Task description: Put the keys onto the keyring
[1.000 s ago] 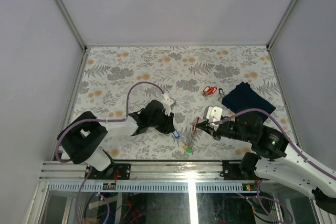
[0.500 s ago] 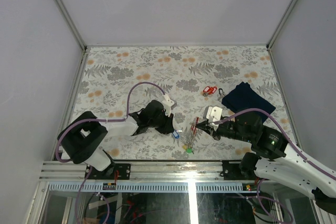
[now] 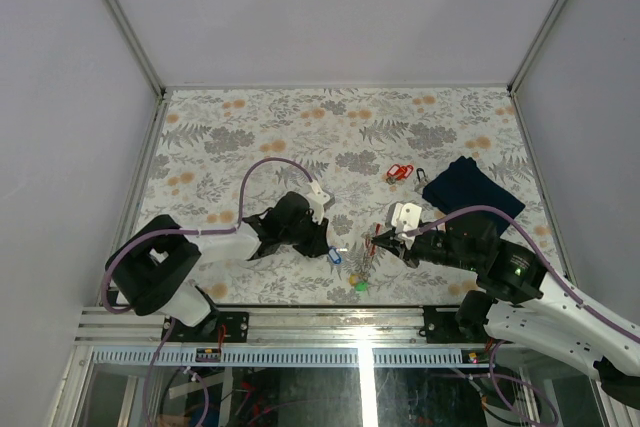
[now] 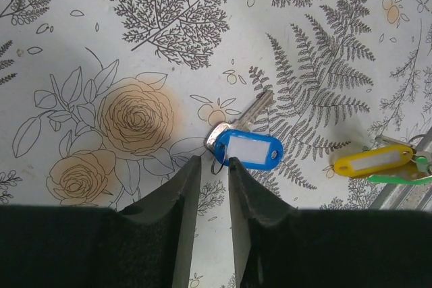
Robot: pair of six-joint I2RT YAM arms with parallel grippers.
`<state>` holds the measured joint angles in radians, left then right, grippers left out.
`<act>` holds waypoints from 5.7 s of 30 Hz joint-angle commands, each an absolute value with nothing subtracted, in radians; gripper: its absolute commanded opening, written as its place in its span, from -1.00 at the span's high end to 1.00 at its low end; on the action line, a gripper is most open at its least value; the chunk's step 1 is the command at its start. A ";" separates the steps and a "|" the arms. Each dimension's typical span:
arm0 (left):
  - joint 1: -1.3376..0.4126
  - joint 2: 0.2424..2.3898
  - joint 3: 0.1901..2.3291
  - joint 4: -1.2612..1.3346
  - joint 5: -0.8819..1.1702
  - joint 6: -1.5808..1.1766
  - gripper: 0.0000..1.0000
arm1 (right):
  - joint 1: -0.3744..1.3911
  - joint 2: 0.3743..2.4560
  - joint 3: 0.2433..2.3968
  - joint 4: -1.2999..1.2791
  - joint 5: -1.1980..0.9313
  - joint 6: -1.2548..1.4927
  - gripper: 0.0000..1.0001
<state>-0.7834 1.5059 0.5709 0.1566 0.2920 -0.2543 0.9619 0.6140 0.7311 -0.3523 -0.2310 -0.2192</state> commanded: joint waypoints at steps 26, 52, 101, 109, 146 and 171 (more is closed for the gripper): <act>-0.779 1.234 0.691 -0.024 0.256 -0.087 1.00 | 0.965 0.732 0.945 -0.456 -0.263 -0.199 1.00; -0.781 0.751 0.785 -0.038 0.452 0.399 1.00 | 0.919 0.888 1.040 -0.181 -0.638 -0.184 1.00; -0.781 0.777 0.956 -0.206 0.961 1.053 1.00 | 0.764 0.982 1.047 0.102 -1.065 -0.118 1.00; -0.781 0.785 0.970 -0.206 0.970 1.036 1.00 | 0.764 0.979 1.046 0.077 -1.050 -0.137 1.00; -0.782 0.798 0.998 -0.305 0.994 1.059 1.00 | 0.763 0.911 1.051 0.084 -0.952 -0.120 1.00; -0.785 0.819 0.985 -0.261 0.924 1.026 0.73 | 0.763 0.871 0.866 0.572 -0.775 0.263 1.00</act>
<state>-0.7837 0.8196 0.9703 -0.2897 0.9344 1.0466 0.7692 0.9123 0.8814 0.3363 -0.8555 0.1558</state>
